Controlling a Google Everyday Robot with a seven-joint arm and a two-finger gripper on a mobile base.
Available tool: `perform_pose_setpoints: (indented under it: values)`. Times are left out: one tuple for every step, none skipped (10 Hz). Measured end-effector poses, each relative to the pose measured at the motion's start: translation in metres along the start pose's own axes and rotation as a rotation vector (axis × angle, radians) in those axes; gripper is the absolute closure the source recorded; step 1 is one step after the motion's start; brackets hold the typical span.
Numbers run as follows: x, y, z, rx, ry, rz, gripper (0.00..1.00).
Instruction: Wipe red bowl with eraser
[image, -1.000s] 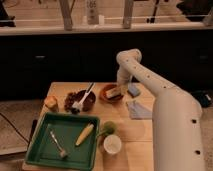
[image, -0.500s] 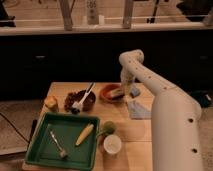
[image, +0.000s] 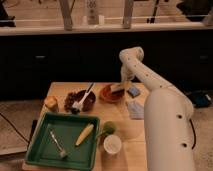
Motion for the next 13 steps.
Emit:
perform_pose_setpoints:
  values:
    - [-0.002,-0.006,0.0,0.009,-0.003,0.0,0.97]
    - [-0.006,-0.01,-0.001,0.016,-0.01,-0.006,0.97]
    - [-0.016,-0.013,-0.001,0.021,-0.02,-0.025,0.97]
    - [-0.027,-0.015,-0.002,0.024,-0.032,-0.05,0.97]
    - [-0.038,-0.015,-0.004,0.026,-0.043,-0.082,0.97]
    - [-0.047,-0.008,-0.006,0.025,-0.055,-0.121,0.97]
    - [-0.05,-0.001,-0.009,0.023,-0.061,-0.142,0.97]
    - [-0.053,0.005,-0.01,0.02,-0.064,-0.157,0.97]
    - [-0.055,0.018,-0.012,0.012,-0.071,-0.174,0.97]
    - [-0.052,0.026,-0.013,0.006,-0.068,-0.178,0.97]
    - [-0.043,0.034,-0.012,-0.002,-0.063,-0.174,0.97]
    - [-0.035,0.039,-0.012,-0.014,-0.055,-0.169,0.97]
    - [-0.024,0.041,-0.01,-0.021,-0.039,-0.16,0.97]
